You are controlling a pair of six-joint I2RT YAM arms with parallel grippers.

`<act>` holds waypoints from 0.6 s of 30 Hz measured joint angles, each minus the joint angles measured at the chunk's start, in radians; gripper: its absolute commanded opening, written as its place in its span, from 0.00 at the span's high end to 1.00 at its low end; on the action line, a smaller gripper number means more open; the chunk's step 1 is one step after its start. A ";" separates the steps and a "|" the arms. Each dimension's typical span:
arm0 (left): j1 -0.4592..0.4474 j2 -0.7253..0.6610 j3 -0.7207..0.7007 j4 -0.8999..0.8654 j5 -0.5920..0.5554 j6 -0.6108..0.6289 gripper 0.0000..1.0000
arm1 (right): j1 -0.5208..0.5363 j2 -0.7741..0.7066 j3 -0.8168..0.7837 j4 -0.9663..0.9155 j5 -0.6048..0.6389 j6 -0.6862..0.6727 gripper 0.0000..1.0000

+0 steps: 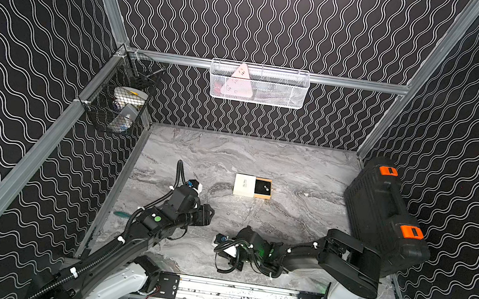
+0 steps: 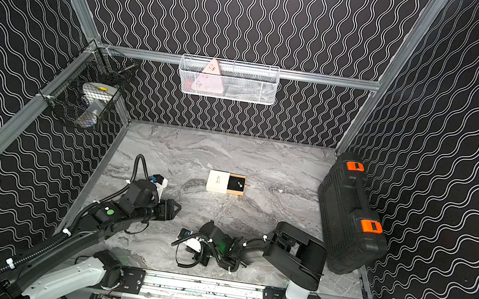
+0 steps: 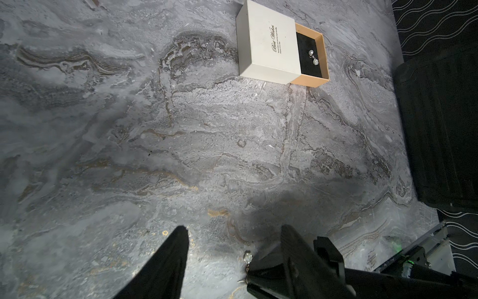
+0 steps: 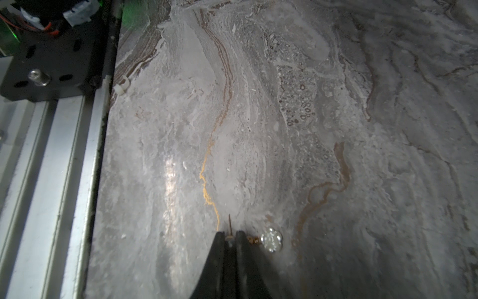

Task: Place the earrings into the drawer-style jewelry box
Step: Pick up the earring from the center of the board.

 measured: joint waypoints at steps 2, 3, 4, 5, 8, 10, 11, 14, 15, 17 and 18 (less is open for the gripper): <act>0.001 0.000 0.000 -0.002 0.000 0.000 0.38 | 0.000 -0.001 -0.006 0.009 0.002 0.000 0.89; 0.001 0.000 0.000 -0.003 0.000 0.000 0.38 | 0.000 -0.005 -0.013 0.015 0.005 0.001 0.89; 0.001 -0.001 0.000 -0.004 0.000 0.000 0.38 | 0.000 -0.012 -0.021 0.018 0.010 0.005 0.89; 0.001 -0.001 0.000 -0.005 0.000 0.000 0.38 | -0.003 -0.019 -0.030 0.023 0.016 0.008 0.89; 0.002 0.000 -0.007 -0.004 0.003 0.000 0.37 | -0.021 -0.044 -0.051 0.031 0.018 0.024 0.89; 0.002 0.006 -0.016 -0.001 0.010 0.000 0.37 | -0.039 -0.064 -0.068 0.047 0.018 0.034 0.90; 0.002 0.010 -0.023 0.001 0.021 0.000 0.37 | -0.052 -0.075 -0.081 0.059 0.015 0.037 0.90; 0.002 0.031 -0.042 0.033 0.054 -0.001 0.38 | -0.091 -0.111 -0.118 0.086 -0.002 0.060 0.90; 0.002 0.044 -0.046 0.048 0.076 -0.002 0.38 | -0.109 -0.127 -0.133 0.101 -0.006 0.066 0.90; 0.002 0.073 -0.048 0.080 0.114 -0.004 0.39 | -0.145 -0.157 -0.161 0.128 -0.017 0.084 0.90; 0.002 0.090 -0.049 0.100 0.140 -0.005 0.39 | -0.162 -0.172 -0.175 0.138 -0.024 0.087 0.90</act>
